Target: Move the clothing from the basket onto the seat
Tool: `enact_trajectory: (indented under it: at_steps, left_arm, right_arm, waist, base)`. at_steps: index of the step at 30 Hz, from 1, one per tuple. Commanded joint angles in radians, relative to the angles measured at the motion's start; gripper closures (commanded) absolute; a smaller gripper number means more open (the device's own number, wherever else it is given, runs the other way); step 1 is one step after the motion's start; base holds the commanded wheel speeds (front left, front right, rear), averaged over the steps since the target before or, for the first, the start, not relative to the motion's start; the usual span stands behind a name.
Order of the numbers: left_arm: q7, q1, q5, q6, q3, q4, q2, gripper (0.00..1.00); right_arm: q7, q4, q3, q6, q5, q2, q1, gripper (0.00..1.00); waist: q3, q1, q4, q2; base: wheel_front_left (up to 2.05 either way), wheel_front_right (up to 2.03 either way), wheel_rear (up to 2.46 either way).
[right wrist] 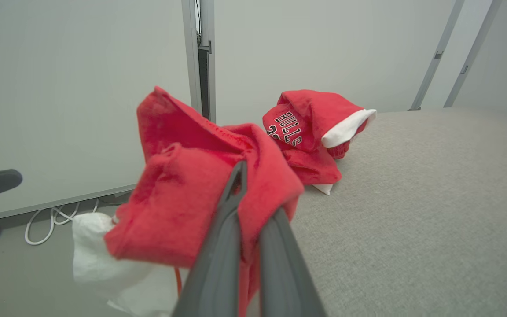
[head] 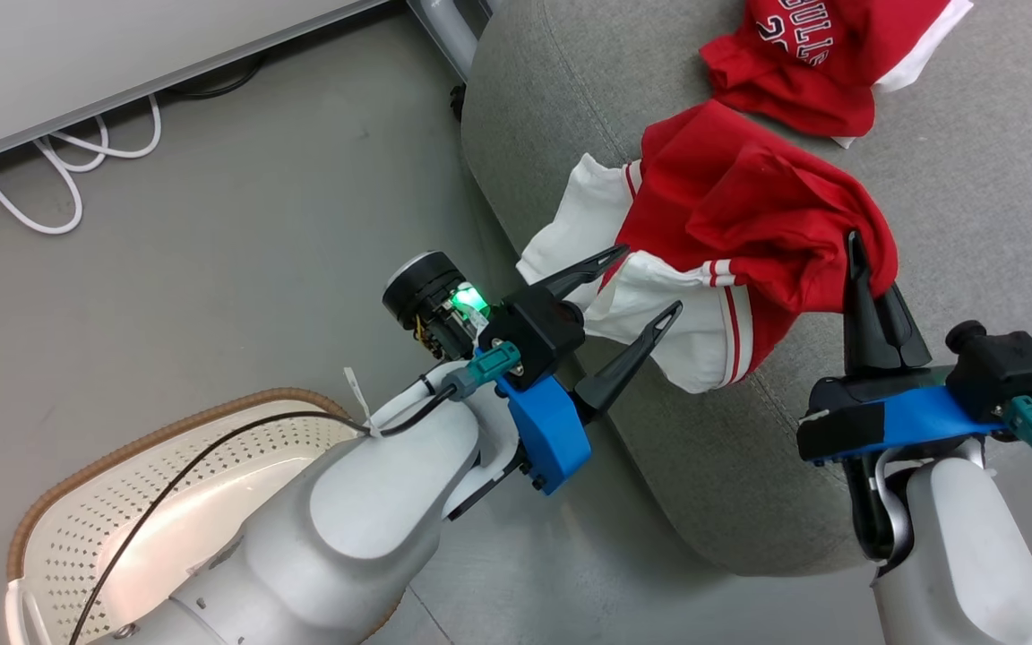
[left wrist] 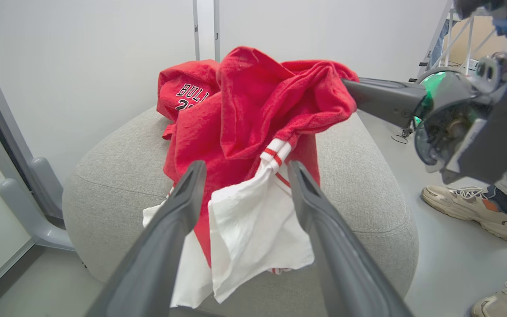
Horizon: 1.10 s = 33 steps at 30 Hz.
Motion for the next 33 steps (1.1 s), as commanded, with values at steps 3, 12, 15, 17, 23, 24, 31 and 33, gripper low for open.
enact_trajectory:
  at_steps: [3,12,15,17,23,24,31,33]
  left_arm:
    - [-0.001,0.015,-0.009,0.003,-0.003,-0.008,0.013,0.00]
    - [0.001,-0.011,-0.016,0.020,0.013,-0.032,0.039,0.00]
    - [0.009,-0.023,-0.011,0.028,0.022,-0.052,0.066,0.00]
    - [0.019,-0.037,-0.009,0.035,0.029,-0.070,0.086,0.00]
    - [0.062,-0.088,0.008,0.044,0.043,-0.141,0.152,0.00]
    - [0.070,-0.097,0.011,0.046,0.043,-0.155,0.162,0.00]
    - [0.127,-0.160,0.035,0.059,0.056,-0.260,0.225,0.00]
    - [0.140,-0.177,0.042,0.059,0.056,-0.286,0.239,0.00]
  right_arm:
    - [-0.001,-0.026,0.012,-0.001,0.004,0.002,0.014,1.00]
    - [-0.001,-0.106,0.013,-0.001,-0.042,0.001,-0.126,1.00]
    - [-0.001,-0.141,-0.007,-0.001,-0.065,-0.010,-0.221,1.00]
    - [-0.001,-0.166,-0.034,-0.001,-0.076,-0.031,-0.289,1.00]
    - [-0.001,-0.230,-0.201,-0.001,-0.075,-0.115,-0.478,1.00]
    - [-0.001,-0.237,-0.233,-0.001,-0.074,-0.131,-0.501,1.00]
    - [-0.001,-0.168,-0.439,-0.001,-0.052,-0.298,-0.611,1.00]
    - [-0.001,-0.115,-0.470,-0.001,-0.052,-0.334,-0.630,1.00]
  waist:
    - [0.004,-0.0001,-0.002,0.0000]
    - [0.044,-0.0001,0.026,0.0000]
    - [0.086,-0.0001,0.031,0.0000]
    - [0.121,-0.0001,0.032,0.0000]
    - [0.245,-0.0001,0.036,0.0000]
    - [0.265,-0.0001,0.038,0.0000]
    - [0.407,-0.0001,0.050,0.0000]
    - [0.444,-0.0001,0.056,0.0000]
  base:
    - [0.00,0.00,0.00]
    - [0.00,0.00,0.00]
    - [0.00,0.00,0.00]
    - [0.00,0.00,0.00]
    - [0.00,0.00,0.00]
    - [0.00,0.00,0.00]
    - [0.00,0.00,0.00]
    - [0.00,0.00,0.00]
